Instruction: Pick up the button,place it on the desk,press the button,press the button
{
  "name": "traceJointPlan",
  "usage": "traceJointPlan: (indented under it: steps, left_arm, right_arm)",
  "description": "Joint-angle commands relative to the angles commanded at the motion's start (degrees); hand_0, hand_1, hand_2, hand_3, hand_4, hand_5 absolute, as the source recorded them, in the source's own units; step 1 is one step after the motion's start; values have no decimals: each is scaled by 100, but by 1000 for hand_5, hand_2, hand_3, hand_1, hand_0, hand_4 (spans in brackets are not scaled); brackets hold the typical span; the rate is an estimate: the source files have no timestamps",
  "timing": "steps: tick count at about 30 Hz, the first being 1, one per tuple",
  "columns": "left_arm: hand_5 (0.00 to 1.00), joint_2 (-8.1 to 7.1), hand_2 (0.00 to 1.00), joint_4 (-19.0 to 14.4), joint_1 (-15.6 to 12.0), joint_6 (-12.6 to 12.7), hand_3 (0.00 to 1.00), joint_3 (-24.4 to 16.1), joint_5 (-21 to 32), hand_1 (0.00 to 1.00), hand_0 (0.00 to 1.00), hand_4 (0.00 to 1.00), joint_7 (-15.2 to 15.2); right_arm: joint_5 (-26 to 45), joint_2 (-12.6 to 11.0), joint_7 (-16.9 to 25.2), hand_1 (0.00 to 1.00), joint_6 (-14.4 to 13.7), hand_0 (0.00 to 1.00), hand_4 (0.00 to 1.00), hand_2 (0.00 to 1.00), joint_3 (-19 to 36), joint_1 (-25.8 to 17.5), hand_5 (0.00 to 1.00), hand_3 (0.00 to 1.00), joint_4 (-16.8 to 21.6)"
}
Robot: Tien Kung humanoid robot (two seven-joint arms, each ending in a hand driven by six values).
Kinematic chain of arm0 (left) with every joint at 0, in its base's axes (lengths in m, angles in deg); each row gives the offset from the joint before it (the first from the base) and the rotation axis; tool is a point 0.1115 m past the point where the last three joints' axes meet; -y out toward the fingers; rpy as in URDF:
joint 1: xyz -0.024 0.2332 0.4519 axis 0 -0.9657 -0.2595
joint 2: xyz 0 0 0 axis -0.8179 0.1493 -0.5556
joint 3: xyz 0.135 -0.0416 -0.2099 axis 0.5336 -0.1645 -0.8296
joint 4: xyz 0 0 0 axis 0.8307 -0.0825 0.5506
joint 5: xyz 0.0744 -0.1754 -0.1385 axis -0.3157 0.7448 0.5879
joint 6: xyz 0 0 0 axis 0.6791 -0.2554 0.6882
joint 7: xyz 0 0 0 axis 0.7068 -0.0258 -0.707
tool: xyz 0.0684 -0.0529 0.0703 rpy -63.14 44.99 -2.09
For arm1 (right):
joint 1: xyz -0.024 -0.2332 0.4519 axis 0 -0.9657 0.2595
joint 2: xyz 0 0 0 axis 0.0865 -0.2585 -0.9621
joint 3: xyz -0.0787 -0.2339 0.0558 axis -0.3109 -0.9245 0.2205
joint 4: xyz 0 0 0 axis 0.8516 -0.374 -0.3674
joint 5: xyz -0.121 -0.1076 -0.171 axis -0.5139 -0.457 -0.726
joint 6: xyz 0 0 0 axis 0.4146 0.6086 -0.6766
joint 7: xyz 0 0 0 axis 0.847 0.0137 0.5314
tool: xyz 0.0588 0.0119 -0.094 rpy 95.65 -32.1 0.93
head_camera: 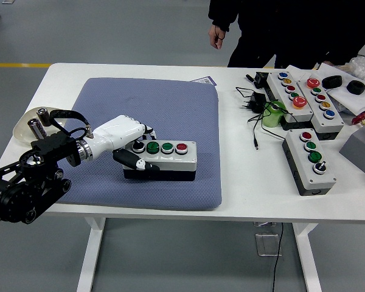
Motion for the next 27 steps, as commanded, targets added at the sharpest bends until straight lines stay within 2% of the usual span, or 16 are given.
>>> traceJointPlan:
  steps: [4, 5, 10, 11, 16, 17, 22, 23, 27]
  left_arm:
    - [498, -6, 413, -12, -34, 9, 445, -67, -90, 327, 156, 868, 85]
    - [540, -6, 626, -15, -46, -36, 561, -94, -117, 496, 300, 893, 120]
    - [540, -35, 626, -78, -103, -408, 561, -202, -275, 496, 300, 893, 256]
    - [638, -46, 861, -95, -116, -458, 808, -215, -253, 695, 554, 960, 258]
    - [638, -98, 861, -220, -183, -658, 808, -295, -80, 695, 554, 960, 342]
    - [714, -110, 986, -258, -202, -747, 998, -332, -47, 864, 795, 998, 361]
    - [714, -167, 986, -460, -293, -1043, 998, -519, 430, 864, 795, 998, 404]
    - [721, -178, 998, -510, -310, -1083, 998, -563, 481, 919, 881, 998, 423]
    - [721, -223, 998, -751, -385, -1232, 998, -760, 587, 919, 881, 998, 502]
  right_arm:
    - [11, -2, 3, 706, -3, 752, 184, 717, -6, -9, 140, 586, 0]
    - [8, -3, 2, 706, -2, 752, 184, 717, -7, -10, 140, 586, 0]
    - [22, -4, 6, 706, -4, 752, 184, 717, -13, -7, 140, 586, 0]
    - [23, -4, 7, 706, -4, 752, 183, 717, -13, -6, 140, 586, 0]
    - [12, 0, 5, 706, -2, 752, 183, 717, 1, -4, 140, 586, 0]
    - [9, -2, 6, 706, -1, 752, 184, 717, 2, -3, 140, 586, 0]
    - [15, 3, 6, 706, -1, 752, 184, 717, 7, 4, 140, 586, 0]
    - [19, 3, 7, 706, -2, 752, 184, 717, 6, 5, 140, 586, 0]
    - [15, 1, 8, 706, 0, 752, 184, 717, 6, 16, 140, 586, 0]
